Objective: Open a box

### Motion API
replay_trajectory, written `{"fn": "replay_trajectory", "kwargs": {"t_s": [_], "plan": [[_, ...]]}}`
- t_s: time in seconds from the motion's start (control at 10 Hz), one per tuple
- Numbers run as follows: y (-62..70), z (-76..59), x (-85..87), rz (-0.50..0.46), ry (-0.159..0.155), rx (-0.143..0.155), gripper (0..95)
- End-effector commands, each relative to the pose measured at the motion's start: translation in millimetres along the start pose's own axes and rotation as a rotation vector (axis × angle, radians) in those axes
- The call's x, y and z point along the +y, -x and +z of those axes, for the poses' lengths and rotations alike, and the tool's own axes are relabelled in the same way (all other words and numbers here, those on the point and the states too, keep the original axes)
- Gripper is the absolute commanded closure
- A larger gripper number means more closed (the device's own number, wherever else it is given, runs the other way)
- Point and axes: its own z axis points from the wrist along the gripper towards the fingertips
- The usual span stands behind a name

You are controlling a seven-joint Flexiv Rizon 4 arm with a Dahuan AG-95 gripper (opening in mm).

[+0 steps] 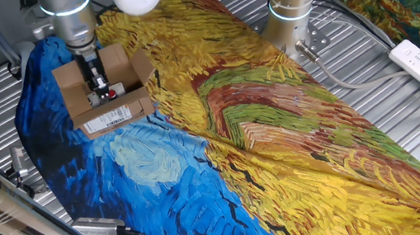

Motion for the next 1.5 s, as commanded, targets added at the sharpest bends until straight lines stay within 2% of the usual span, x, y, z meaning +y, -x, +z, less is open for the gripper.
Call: {"fn": "replay_trajectory", "kwargs": {"t_s": [0.1, 0.3, 1.0, 1.3, 1.5], "plan": [[1.7, 0.7, 0.0, -0.003, 0.0, -0.008, 76.0], [6.3, 0.1, 2.3, -0.03, -0.007, -0.03, 76.0], [16.7, -7.1, 6.9, -0.12, -0.043, -0.068, 76.0], [22.2, -15.4, 6.4, -0.144, -0.045, -0.072, 76.0], [23.4, -16.2, 6.8, -0.136, -0.042, -0.067, 76.0]]}}
